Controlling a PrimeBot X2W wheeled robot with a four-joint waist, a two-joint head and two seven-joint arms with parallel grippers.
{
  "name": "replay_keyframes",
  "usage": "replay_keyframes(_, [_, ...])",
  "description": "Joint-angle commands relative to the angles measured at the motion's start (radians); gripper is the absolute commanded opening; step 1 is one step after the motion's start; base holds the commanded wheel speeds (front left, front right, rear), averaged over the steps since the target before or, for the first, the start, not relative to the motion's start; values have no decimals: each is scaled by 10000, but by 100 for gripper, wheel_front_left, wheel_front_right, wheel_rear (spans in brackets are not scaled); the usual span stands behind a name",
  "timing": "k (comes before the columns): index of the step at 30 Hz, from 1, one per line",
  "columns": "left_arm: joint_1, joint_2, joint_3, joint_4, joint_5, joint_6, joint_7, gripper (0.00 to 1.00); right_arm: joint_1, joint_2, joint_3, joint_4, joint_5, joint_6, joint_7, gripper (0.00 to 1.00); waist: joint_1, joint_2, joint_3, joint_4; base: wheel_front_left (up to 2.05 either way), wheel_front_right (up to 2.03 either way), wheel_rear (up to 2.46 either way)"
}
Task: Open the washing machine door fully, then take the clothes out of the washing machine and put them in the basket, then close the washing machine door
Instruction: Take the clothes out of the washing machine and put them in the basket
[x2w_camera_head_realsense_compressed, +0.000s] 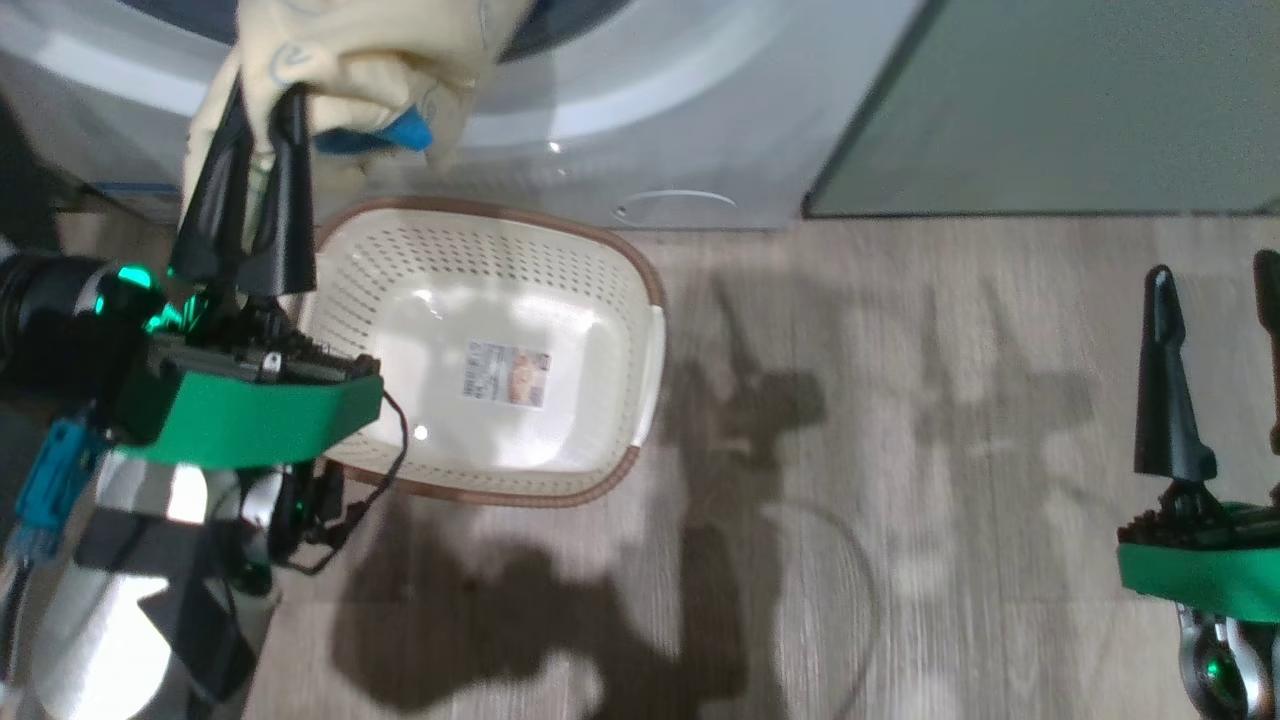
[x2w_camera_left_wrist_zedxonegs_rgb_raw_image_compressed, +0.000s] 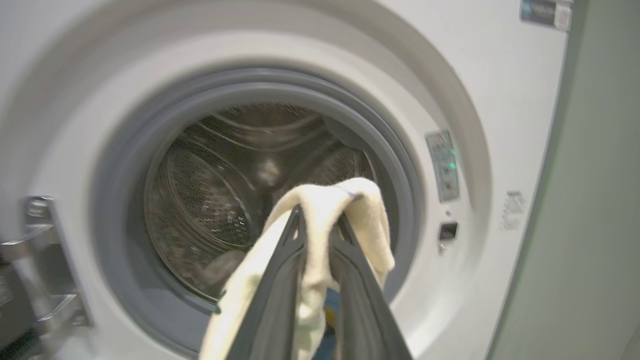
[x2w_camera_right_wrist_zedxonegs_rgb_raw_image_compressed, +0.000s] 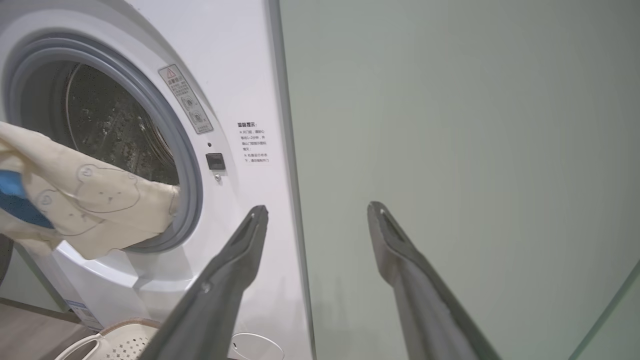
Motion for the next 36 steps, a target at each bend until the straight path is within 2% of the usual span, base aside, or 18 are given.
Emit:
replay_keyframes(1, [1,32,492,-727,88,-83,-56,0,137,-184,105,-344,-80,14,-65,100,2,-1,-377,357,0,0,0])
replay_keyframes(4, [384,-223,557,-977,161,-269,-59,0,260,-250,104,-339,-91,14,-65,100,2,-1,-589,519,0,0,0])
replay_keyframes(9, [852,-512,554,-606,96,-621,-60,0,346,-300,162,-322,-85,14,-65,100,2,-1,-774,612,0,0,0])
replay_keyframes(16, [1280,-949,590,726,7,-1138,-61,0,395,-276,335,-292,-28,14,-65,100,2,-1,-878,482,0,0,0])
replay_keyframes(25, [1122,-1246,547,3150,53,-1886,-62,0,342,-149,472,-263,91,14,-65,100,2,-1,-533,59,0,0,0])
replay_keyframes(36, [-403,-1522,481,6873,404,-2644,-62,0,-111,20,551,-278,231,14,-65,100,2,-1,431,-538,0,0,0])
